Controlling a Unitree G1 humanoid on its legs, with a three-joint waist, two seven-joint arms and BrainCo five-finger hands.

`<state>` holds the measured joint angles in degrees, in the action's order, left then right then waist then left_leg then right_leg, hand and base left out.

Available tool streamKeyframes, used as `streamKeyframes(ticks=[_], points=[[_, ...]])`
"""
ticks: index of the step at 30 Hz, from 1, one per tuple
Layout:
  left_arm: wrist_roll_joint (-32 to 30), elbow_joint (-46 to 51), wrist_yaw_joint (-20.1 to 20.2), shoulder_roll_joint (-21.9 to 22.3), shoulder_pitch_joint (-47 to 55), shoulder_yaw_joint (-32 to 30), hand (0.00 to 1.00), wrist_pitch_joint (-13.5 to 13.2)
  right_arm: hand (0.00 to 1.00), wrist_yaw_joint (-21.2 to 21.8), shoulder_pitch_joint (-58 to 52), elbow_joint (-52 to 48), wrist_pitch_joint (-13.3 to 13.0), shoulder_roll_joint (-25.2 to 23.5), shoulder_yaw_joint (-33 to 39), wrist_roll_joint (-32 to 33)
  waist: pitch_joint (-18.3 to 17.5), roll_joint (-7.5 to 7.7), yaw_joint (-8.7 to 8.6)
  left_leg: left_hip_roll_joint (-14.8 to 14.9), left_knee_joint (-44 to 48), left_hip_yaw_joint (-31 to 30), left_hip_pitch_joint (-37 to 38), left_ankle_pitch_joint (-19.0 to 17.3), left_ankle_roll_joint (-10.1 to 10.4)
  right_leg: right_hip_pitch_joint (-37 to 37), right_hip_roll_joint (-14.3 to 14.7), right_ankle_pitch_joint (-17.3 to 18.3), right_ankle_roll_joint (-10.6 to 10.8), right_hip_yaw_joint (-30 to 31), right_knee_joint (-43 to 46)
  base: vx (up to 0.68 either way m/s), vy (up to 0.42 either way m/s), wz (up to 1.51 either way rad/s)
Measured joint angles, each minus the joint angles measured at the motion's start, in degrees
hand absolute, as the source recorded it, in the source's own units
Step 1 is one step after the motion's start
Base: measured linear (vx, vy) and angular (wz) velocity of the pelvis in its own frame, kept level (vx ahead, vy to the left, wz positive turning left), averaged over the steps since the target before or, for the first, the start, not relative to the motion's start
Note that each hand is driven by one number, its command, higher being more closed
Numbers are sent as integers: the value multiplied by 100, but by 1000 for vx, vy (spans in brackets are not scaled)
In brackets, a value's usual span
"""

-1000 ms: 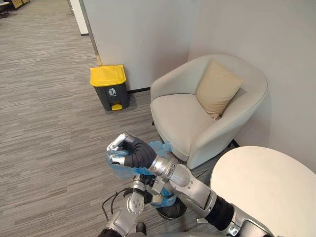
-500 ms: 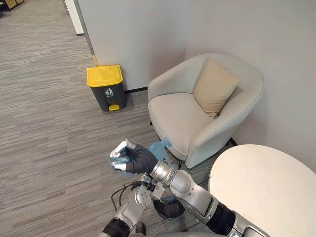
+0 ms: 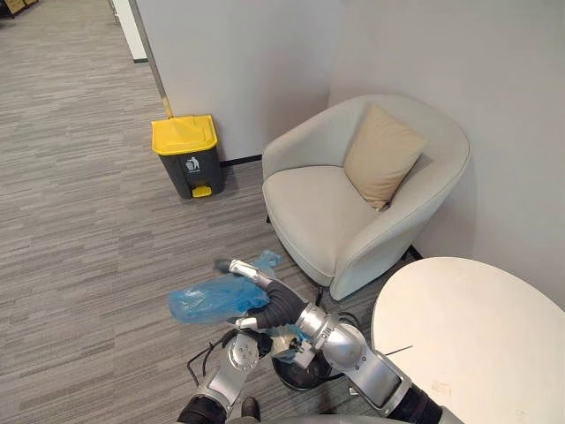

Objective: Gather rubbish on tea table into small bin, then transfer packed bag to large trash can.

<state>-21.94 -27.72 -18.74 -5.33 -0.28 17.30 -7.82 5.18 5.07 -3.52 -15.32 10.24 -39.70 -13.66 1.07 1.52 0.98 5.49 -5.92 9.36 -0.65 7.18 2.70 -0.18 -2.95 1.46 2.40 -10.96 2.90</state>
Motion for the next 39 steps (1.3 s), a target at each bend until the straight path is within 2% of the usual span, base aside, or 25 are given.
streamKeyframes(ticks=[7, 16, 21, 26, 29, 34, 39], points=[[112, 0, -9, -65, 223, -399, 100, -7, 0, -289, -141, -394, -249, 561, 221, -1185, 47, 20, 13, -1, 0, 0, -10, -1, 0, -8, 1, 0, 0, 1, -2, 0, 0, 0], [287, -1, -9, -190, 586, -809, 100, -41, 0, -397, -701, -470, -430, 924, 1008, -1274, 130, 1, 9, -3, 0, 10, -6, -2, -1, -12, -1, 2, 2, 16, 3, 0, 0, 0], [398, -183, 73, -221, 840, -1121, 100, -114, 0, -394, -1269, -24, -413, 689, 1824, -837, 195, -53, -8, -35, 2, 16, 2, -4, 2, -7, -2, 3, 3, 22, 3, 0, 0, 0], [399, -493, 257, -236, 1062, -1440, 100, -160, 0, -415, -1509, 1242, -173, 200, 2685, -414, 226, -103, -11, -39, 2, 23, 7, -25, 27, -7, -10, 15, 8, 23, 8, 0, 0, 0], [443, -744, 303, -239, 1075, -1586, 100, -159, 0, -440, -1536, 1765, -152, 87, 2942, -126, 241, -145, -10, -39, 2, 23, 7, -27, 27, -8, -14, 39, -17, 22, 12, 0, 0, 0], [605, -1128, 392, -262, 1232, -1759, 100, -162, 0, -564, -1563, 2735, 47, -138, 3341, 344, 249, -184, -14, -43, 3, 23, 58, -64, 55, -9, -26, 118, 17, 16, 96, 0, 0, 0], [664, -1385, 486, -258, 1272, -1776, 100, -162, 0, -640, -1560, 3228, 130, -244, 3571, 753, 231, -217, -14, -49, 11, 19, 65, -73, 60, 0, -24, 140, 16, 9, 103, 32, -2, 0]])
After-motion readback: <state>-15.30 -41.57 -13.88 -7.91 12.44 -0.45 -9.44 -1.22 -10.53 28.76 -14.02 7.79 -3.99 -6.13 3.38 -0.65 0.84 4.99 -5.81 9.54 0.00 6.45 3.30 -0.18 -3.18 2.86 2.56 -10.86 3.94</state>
